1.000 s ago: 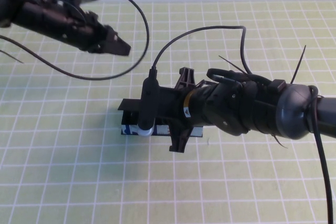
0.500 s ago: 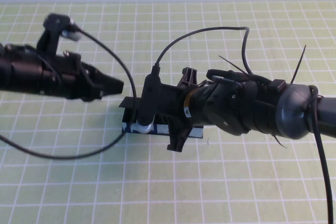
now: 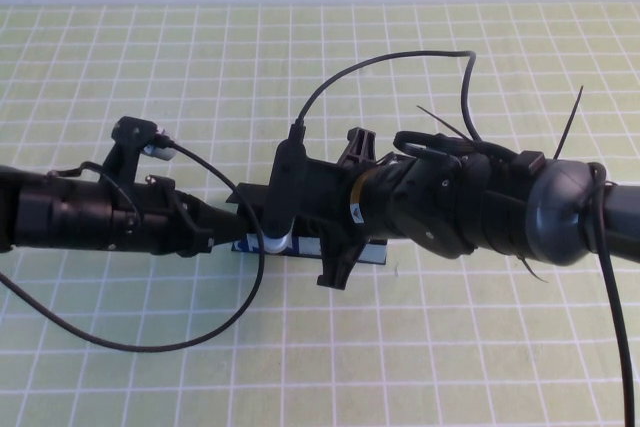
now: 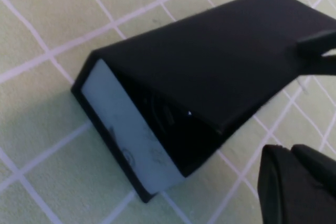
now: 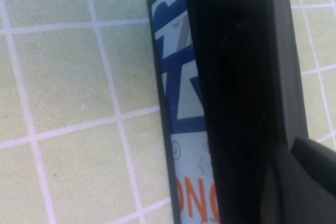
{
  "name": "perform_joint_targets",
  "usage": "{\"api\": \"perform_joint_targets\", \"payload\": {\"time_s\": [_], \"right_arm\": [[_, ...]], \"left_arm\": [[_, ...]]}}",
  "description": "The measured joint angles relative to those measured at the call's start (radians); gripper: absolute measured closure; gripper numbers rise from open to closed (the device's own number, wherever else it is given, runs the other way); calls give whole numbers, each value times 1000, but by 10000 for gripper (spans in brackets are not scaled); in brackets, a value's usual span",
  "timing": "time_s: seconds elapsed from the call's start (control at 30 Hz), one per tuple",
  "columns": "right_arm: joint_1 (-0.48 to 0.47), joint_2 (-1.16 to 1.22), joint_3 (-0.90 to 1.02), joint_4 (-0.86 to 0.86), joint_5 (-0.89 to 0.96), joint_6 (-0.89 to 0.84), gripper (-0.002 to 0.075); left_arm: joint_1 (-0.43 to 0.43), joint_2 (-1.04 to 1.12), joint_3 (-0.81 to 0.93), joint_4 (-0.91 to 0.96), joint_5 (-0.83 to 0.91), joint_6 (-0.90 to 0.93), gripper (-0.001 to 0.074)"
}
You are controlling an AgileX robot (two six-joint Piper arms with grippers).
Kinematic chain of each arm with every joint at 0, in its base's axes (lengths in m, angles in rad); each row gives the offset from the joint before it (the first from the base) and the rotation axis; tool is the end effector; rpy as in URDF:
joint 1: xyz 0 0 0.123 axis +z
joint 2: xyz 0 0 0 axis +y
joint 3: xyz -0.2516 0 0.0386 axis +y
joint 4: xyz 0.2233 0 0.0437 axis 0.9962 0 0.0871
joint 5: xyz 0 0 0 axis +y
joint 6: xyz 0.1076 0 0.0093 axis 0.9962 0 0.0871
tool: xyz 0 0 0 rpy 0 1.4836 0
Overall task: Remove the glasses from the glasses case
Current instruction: Pick up the glasses from the glasses case
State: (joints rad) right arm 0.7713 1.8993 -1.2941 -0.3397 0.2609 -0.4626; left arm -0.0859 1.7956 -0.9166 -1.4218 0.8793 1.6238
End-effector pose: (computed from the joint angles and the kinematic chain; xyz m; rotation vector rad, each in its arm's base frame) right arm 0.2960 0.2748 0.1830 -1.6135 1.6871 -0.1106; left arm 0.3011 -0.1086 0.1579 0.7451 2.1934 -0.9844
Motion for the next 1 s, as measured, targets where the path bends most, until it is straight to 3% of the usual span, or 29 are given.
{"api": "perform_joint_targets", "payload": {"time_s": [0.57, 1.0], "right_arm": [[-2, -29, 0, 4, -2, 33, 727], [-2, -33, 0, 18, -2, 35, 730]], "left_arm": [[0, 114, 0, -254, -3, 247, 739], [0, 125, -32, -277, -3, 327, 739]]}}
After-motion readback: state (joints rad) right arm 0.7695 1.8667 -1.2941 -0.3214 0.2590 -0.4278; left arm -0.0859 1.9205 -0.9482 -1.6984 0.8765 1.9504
